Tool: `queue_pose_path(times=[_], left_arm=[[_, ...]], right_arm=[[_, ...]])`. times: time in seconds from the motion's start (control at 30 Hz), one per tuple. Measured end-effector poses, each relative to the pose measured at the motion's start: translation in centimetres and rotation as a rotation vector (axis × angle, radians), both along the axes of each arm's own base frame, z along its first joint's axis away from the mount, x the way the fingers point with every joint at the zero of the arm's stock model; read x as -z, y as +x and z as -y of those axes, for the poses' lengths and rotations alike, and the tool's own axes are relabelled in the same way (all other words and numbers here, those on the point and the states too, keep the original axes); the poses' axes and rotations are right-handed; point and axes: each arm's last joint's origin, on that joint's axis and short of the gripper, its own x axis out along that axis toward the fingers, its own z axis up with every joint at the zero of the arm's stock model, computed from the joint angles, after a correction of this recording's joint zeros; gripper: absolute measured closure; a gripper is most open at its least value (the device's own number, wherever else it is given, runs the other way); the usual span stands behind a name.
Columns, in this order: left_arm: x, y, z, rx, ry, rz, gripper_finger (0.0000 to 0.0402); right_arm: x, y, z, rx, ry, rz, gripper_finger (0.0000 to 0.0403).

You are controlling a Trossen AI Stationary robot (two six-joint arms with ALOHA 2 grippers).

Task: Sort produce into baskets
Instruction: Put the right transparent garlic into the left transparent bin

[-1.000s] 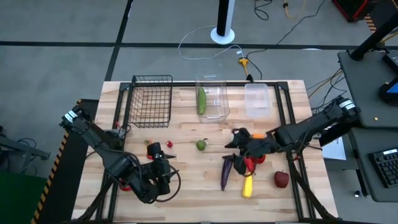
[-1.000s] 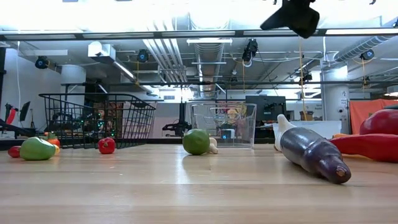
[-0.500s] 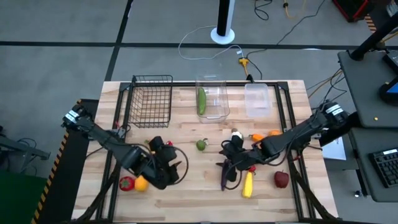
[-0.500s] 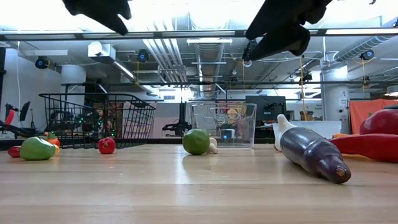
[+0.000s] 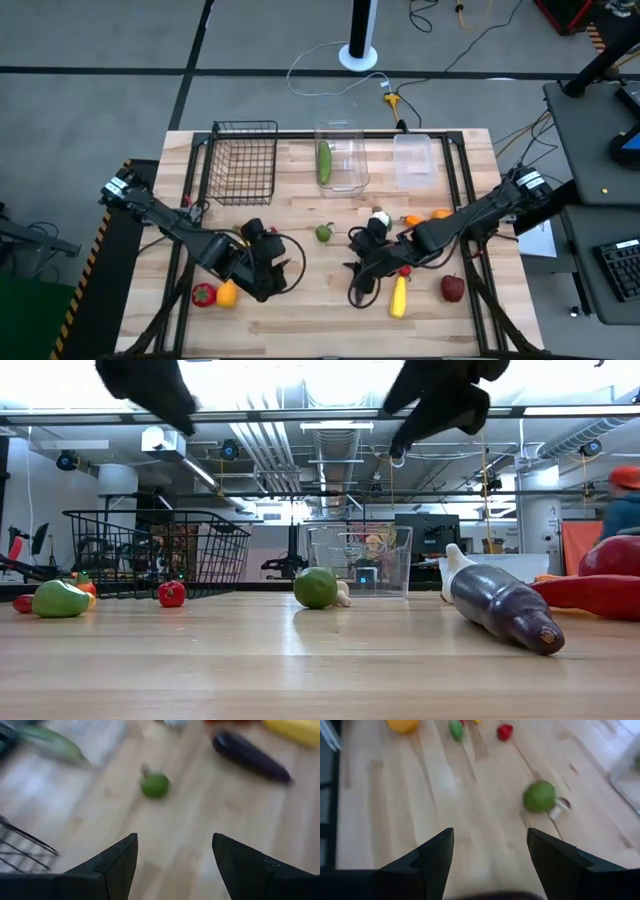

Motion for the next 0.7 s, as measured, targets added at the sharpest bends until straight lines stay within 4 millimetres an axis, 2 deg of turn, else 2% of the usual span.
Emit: queue_pose_path(times=[0.1,0.3,0.53,0.7], left_arm=[[0.3,-1.2,1.2,0.082,-0.034,-0.083,0.0162],[0.5,-3.4,2.9,0.149,0.084,-0.103,0.0162],[0.3,-3.0,2.5,0.136,0.184,-0.049,0.0162],[0.0,-2.4,1.6,0.088,0.241,-0.014,0.0162]], right_arm=[[-0.1,-0.6,0.2,0.02,-0.003,-0.053,0.0158],[1.0,-2.3,0.5,-0.003,-0.083,-0.238,0.0158],[3.2,-4.2,-0.2,-0.338,-0.247,-0.423,0.0158],[4.1,-4.2,-0.2,-0.476,-0.339,-0.42,0.0158]])
